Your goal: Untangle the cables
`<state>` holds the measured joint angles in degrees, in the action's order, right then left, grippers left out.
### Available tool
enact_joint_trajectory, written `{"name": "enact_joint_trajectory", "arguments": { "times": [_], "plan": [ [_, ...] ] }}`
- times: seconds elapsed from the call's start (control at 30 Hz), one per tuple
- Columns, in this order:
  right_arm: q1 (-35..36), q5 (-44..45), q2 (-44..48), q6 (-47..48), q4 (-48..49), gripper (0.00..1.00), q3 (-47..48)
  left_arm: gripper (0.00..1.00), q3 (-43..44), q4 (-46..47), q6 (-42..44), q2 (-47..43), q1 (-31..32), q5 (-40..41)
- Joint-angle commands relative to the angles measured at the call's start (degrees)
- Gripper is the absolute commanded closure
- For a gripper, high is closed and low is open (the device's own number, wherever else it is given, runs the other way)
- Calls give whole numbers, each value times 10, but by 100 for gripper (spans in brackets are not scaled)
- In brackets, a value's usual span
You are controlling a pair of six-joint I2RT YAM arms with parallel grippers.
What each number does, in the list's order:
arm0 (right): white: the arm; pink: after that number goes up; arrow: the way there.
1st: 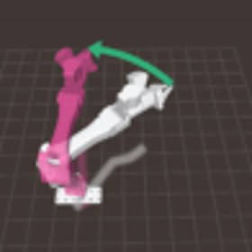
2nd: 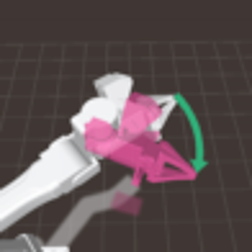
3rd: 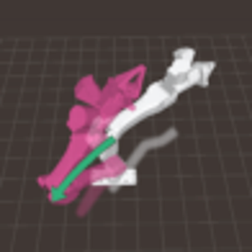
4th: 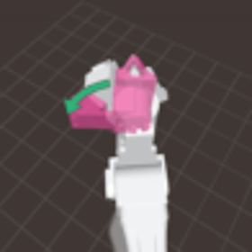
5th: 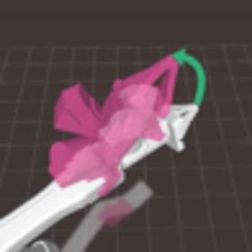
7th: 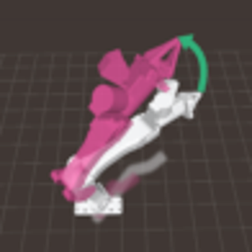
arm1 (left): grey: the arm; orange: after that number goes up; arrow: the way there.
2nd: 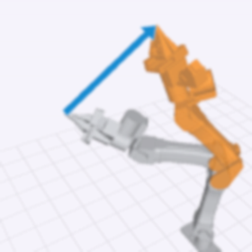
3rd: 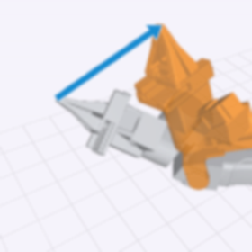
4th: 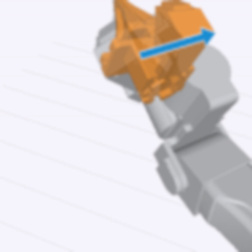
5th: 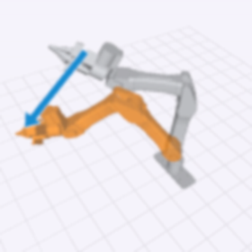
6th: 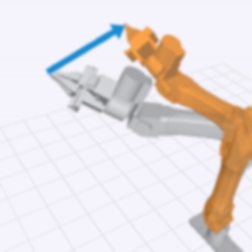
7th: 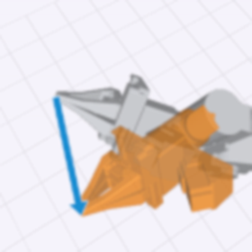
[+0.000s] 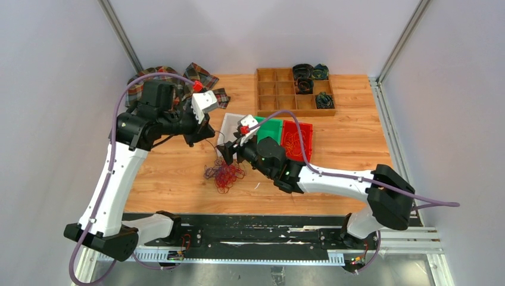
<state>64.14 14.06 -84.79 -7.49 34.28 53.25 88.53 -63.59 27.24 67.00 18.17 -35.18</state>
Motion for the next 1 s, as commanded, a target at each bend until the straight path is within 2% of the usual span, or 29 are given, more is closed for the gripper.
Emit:
{"name": "enact_joint_trajectory", "arguments": {
  "times": [0.0, 0.23, 0.53, 0.8, 0.97],
  "plan": [
    [8, 22, -32, 9, 56, 28, 45, 100, 35, -28, -10, -7, 8, -6],
    [8, 27, -75, 5, 61, 28, 79, 99, 101, -43, 6, -7, 8, 12],
    [8, 5, -97, -24, 67, 29, 64, 100, 229, -43, 20, 17, 8, 27],
    [7, 27, -17, -26, 57, 28, -14, 100, 312, -43, 71, 32, 8, 63],
    [9, 3, 64, -39, 76, 28, -79, 100, 299, -43, 72, 27, 8, 59]
  ]
}}
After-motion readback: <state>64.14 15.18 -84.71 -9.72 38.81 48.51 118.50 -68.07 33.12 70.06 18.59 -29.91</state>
